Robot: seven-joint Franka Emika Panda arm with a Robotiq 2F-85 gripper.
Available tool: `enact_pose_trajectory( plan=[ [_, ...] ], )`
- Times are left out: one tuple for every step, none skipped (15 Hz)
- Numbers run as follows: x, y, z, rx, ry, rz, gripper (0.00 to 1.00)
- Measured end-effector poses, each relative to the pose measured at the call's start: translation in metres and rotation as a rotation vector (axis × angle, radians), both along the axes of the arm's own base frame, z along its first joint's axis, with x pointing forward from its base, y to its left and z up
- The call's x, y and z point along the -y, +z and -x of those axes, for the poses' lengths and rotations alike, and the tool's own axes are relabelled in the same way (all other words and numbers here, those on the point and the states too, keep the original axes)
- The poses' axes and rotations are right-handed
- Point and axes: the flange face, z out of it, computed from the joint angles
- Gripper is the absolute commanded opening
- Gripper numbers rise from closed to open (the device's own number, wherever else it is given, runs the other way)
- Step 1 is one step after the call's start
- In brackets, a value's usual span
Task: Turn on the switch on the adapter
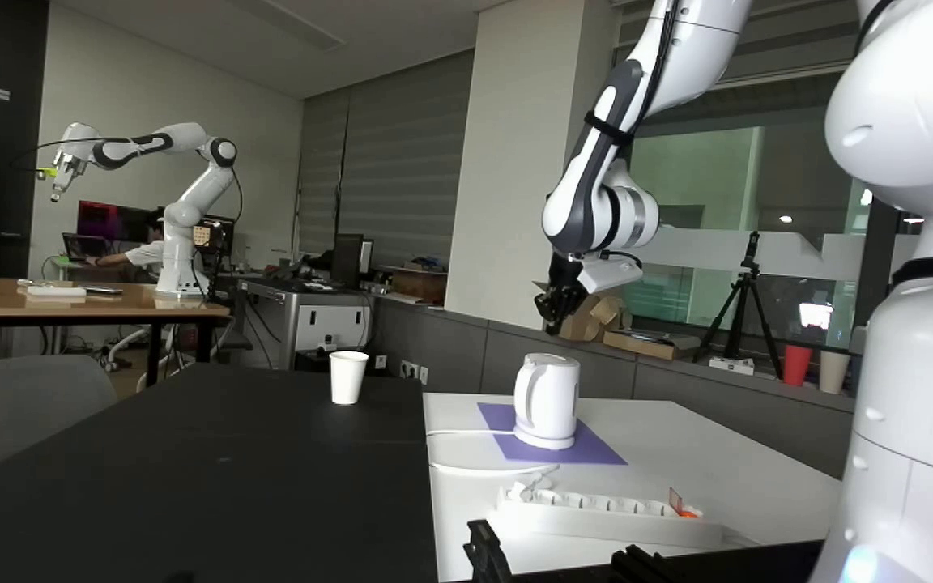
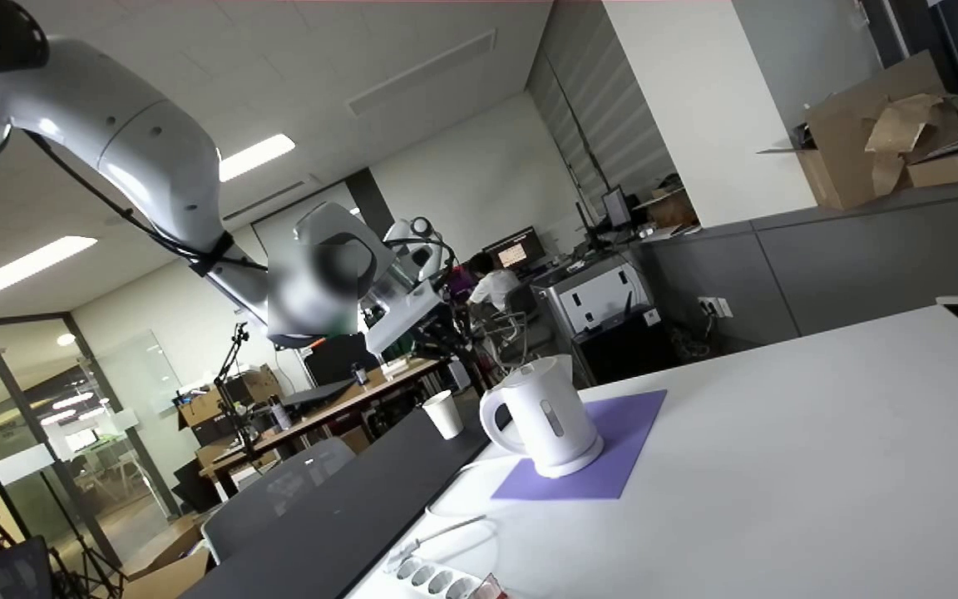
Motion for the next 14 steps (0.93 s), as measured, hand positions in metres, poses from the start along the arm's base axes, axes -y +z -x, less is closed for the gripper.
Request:
enact_pose_trajectory(
  plan=[
    [0.0, 0.0, 0.0, 0.0, 0.0, 0.0, 0.11],
    [0.0, 0.0, 0.0, 0.0, 0.0, 0.0, 0.03],
    [0.0, 0.0, 0.0, 0.0, 0.0, 0.0, 0.01],
    [-0.001, -0.001, 0.0, -0.003, 0.004, 0.001, 0.0],
    [-0.001, -0.003, 0.0, -0.007, 0.009, 0.003, 0.0],
    [-0.002, -0.007, 0.0, -0.014, 0.014, 0.005, 0.0],
    [-0.001, -0.011, -0.001, -0.022, 0.016, 0.006, 0.0],
    [-0.001, -0.016, -0.003, -0.029, 0.017, 0.006, 0.0],
    [-0.002, -0.021, -0.006, -0.035, 0.018, 0.006, 0.0],
    [-0.003, -0.026, -0.008, -0.041, 0.02, 0.004, 0.0],
    [-0.004, -0.031, -0.011, -0.044, 0.023, 0.002, 0.0],
    [-0.006, -0.036, -0.015, -0.044, 0.026, -0.002, 0.0],
    [-0.008, -0.039, -0.018, -0.043, 0.029, -0.005, 0.0],
    [-0.01, -0.043, -0.02, -0.042, 0.033, -0.009, 0.0]
  ],
)
